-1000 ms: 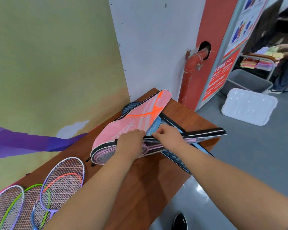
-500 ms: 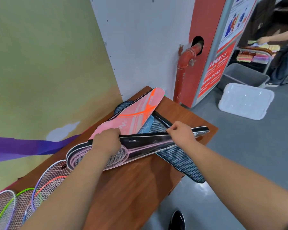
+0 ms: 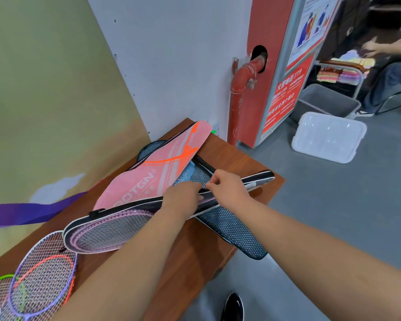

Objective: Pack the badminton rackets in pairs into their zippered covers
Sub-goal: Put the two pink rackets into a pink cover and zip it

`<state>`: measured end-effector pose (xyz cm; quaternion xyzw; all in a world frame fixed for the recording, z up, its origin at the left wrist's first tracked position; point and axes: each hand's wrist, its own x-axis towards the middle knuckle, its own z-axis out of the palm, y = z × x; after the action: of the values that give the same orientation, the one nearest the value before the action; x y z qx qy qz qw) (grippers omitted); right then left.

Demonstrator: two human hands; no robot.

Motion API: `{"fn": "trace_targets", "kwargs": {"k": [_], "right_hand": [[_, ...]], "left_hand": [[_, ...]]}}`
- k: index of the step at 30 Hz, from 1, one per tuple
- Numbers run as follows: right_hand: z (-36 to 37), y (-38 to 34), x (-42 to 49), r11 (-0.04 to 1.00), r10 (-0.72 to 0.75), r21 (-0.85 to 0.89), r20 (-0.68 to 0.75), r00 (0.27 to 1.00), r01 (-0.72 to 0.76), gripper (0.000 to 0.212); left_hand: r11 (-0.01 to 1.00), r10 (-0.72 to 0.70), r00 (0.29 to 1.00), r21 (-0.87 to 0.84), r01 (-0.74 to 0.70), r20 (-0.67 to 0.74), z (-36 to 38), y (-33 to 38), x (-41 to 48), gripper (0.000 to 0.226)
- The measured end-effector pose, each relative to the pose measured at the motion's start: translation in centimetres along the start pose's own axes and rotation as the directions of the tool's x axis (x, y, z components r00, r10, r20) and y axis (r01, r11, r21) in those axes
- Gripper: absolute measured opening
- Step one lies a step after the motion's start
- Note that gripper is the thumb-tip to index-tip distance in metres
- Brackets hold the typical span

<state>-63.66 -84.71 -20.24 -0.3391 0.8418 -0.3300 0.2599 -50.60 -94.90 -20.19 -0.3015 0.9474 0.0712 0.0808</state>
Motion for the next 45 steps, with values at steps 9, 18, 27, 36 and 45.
{"fn": "trace_targets", "kwargs": {"k": [9, 18, 27, 36, 45], "right_hand": [[-3.3, 4.1, 2.2, 0.995, 0.095, 0.021, -0.048, 0.994, -0.094, 0.021], [-7.7, 10.0, 5.4, 0.961, 0.276, 0.074, -0.198, 0.941, -0.267, 0.017], [-9.3, 15.7, 8.0, 0.81, 0.551, 0.361, -0.202, 0.809, -0.462, 0.015], [-7.7, 13.0, 6.9, 0.465, 0.615, 0.773, 0.07, 0.786, -0.432, 0.036], [-4.0, 2.3, 4.0, 0.316, 0.002, 0.852, 0.44, 0.898, -0.418, 0.066]], "left_hand": [[0.996, -0.056, 0.998, -0.069, 0.054, -0.032, 0.4, 0.4, 1.2, 0.019], [0.992, -0.079, 0.997, -0.102, 0.081, 0.017, 0.7, -1.6, 1.9, 0.012], [0.965, -0.073, 0.994, -0.248, 0.089, 0.076, 0.0, -4.5, 2.0, 0.01], [0.884, -0.068, 0.986, -0.448, 0.132, 0.155, -2.6, -5.1, 1.3, 0.011], [0.846, -0.181, 0.981, -0.498, 0.191, 0.067, -6.6, -7.8, -2.6, 0.026]]}}
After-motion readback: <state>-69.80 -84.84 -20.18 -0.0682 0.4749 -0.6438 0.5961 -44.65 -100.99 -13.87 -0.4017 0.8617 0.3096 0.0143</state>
